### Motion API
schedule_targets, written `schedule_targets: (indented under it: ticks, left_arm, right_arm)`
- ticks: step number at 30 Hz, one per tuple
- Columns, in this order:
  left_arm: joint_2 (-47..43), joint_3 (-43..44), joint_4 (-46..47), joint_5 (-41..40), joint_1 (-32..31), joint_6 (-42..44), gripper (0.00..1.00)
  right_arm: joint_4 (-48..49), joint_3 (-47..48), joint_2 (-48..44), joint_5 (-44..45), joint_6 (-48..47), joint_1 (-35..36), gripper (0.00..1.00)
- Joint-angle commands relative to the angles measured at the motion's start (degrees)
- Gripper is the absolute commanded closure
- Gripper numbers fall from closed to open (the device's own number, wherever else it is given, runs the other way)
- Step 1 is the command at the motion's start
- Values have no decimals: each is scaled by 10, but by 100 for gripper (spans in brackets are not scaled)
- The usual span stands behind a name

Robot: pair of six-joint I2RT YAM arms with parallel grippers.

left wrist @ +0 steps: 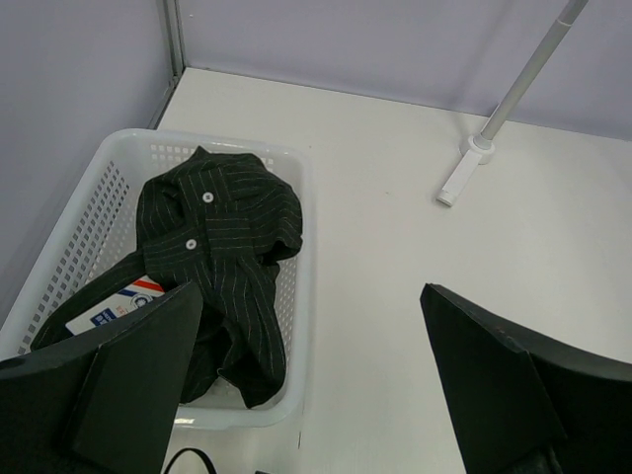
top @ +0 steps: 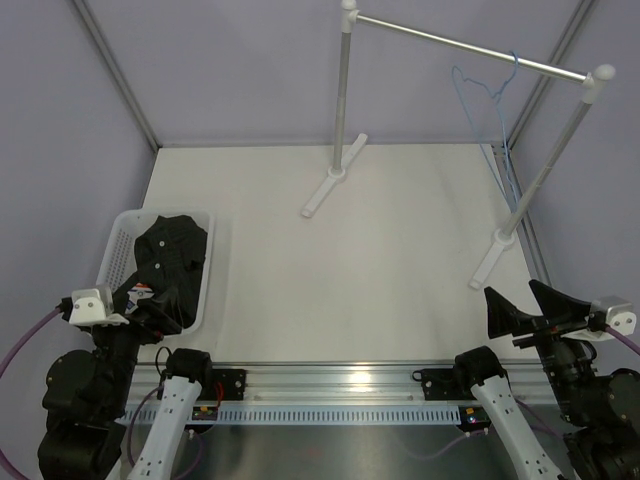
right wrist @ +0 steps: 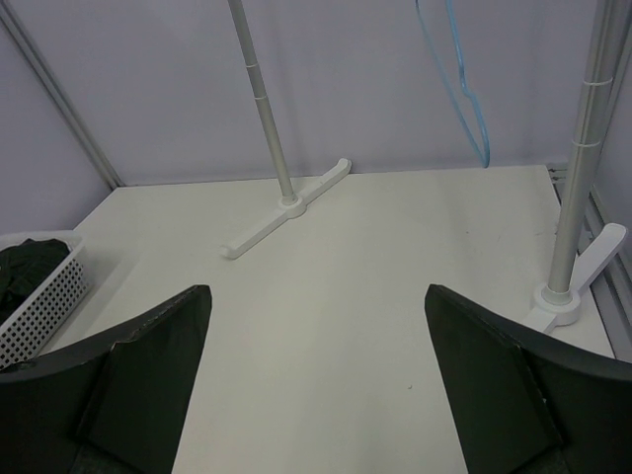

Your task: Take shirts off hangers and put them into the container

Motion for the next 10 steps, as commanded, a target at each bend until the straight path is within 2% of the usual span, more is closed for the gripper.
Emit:
schedule_targets:
  ticks: [1, 10]
  left_arm:
    - [-9, -3, 9, -7, -3, 2, 1]
    - [-10, -13, 11, -8, -7, 3, 1]
  right_arm:
    - [31, -4, 3, 6, -18, 7, 1]
    - [50, -19, 17, 3, -24, 7, 0]
